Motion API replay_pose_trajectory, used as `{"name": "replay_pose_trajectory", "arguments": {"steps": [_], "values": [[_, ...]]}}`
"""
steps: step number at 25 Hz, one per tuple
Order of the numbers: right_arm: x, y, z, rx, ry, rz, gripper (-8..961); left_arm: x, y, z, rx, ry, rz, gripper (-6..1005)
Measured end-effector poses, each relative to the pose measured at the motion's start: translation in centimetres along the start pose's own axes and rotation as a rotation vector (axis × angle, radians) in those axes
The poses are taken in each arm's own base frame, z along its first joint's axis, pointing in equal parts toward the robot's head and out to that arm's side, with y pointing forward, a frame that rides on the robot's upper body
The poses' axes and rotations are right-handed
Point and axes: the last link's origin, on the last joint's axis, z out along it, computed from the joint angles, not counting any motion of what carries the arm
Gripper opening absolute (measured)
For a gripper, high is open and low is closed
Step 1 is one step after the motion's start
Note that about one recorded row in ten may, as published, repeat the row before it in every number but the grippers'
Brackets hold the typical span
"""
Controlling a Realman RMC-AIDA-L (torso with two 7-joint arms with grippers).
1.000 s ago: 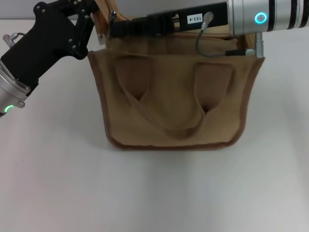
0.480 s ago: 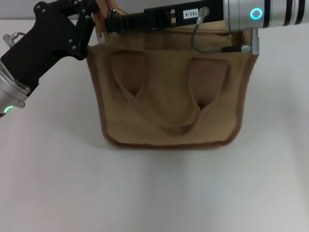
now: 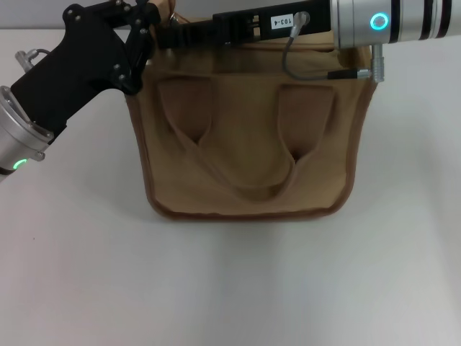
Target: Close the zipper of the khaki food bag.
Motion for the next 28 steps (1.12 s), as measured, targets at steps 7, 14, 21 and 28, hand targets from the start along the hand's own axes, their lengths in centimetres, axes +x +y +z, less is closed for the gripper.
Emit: {"name": "replay_pose_trajectory", "arguments": {"steps": [7, 14, 21, 28], "values": [[0.1, 0.03, 0.1, 0.001, 0.008, -0.004, 281, 0.08, -0.27, 0.0, 0.019, 0.006, -0.005, 64], [0.24, -0.09, -0.1, 0.007, 0.005, -0.001, 179, 0.11, -0.43, -0.2, 0.034, 0.006, -0.005, 65], [0.32, -0.09, -0.29, 0.004, 0.004, -0.003, 13, 0.08, -0.58, -0.36, 0.048, 0.004, -0.005, 66], [0.62, -0.16, -0.86, 0.006, 0.005, -0.008, 14, -0.23, -0.98, -0.92, 0.092, -0.018, -0.005, 67]]}}
